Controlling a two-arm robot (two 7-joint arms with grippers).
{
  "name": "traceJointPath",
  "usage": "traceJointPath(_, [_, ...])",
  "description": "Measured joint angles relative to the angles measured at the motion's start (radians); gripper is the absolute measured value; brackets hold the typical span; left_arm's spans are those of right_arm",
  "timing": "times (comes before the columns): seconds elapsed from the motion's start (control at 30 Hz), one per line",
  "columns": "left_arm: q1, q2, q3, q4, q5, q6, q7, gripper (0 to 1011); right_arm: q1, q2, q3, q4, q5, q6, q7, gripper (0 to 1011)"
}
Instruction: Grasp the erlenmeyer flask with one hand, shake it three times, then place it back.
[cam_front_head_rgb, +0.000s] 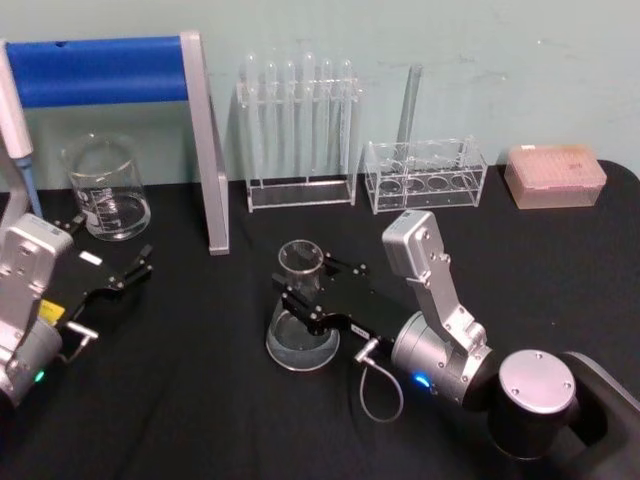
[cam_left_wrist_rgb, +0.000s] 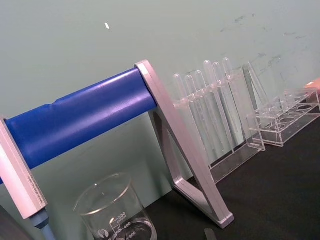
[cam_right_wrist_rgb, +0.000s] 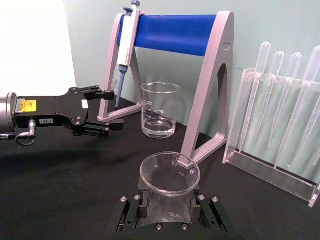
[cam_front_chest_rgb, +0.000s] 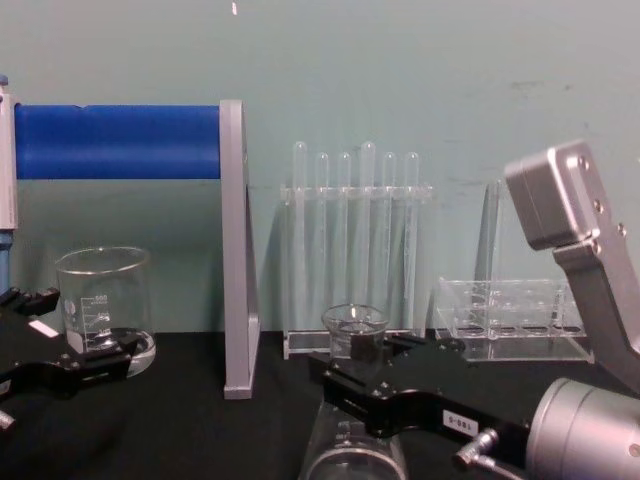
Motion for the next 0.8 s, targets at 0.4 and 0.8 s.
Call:
traceJointPath(0.4, [0.000,0.000,0.000,0.000,0.000,0.000,0.000,1001,0.000,0.000,0.001,0.000,0.000,0.000,0.000,457])
traceJointPath(0.8, [0.000,0.000,0.000,0.000,0.000,0.000,0.000,1001,-0.014,0.019,0.030,-0.064,0.000,0.023,0.004,457])
